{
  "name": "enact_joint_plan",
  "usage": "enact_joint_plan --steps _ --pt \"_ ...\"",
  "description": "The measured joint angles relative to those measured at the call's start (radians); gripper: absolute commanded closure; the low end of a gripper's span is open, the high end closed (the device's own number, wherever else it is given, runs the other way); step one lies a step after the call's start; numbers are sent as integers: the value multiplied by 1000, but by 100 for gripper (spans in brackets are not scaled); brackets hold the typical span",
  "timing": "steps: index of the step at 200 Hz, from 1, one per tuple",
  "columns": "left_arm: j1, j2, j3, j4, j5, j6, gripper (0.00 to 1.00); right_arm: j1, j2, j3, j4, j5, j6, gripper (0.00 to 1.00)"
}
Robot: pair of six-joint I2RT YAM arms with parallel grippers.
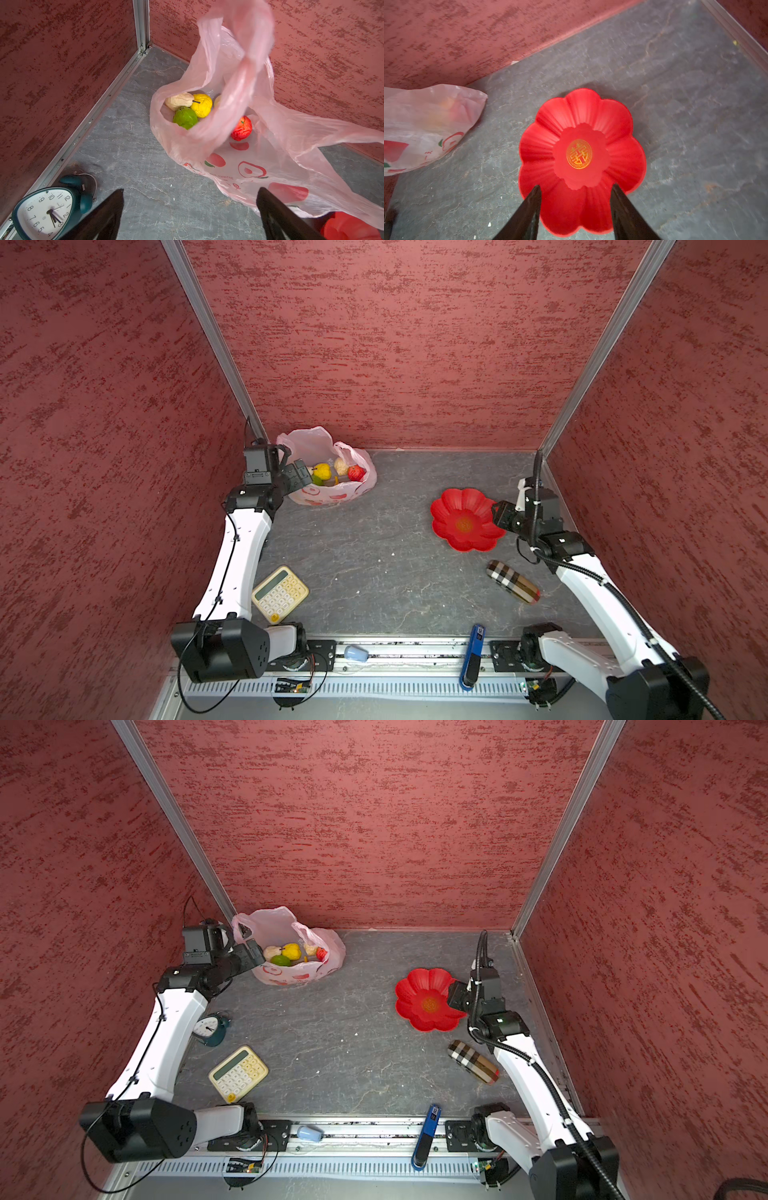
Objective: Take the fake fruits out of the plastic bag
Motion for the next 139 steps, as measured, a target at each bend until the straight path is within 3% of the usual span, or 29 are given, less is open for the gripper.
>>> enact_joint_plan --steps 46,80,139 --pt "3 14 -67 144 0 3 8 186 191 22 254 26 -119 42" --pt "-13 37 -115 270 -19 0 13 267 346 87 410 17 -171 40" --pt "-48 61 -215 476 -52 0 65 349 602 349 571 -38 -242 35"
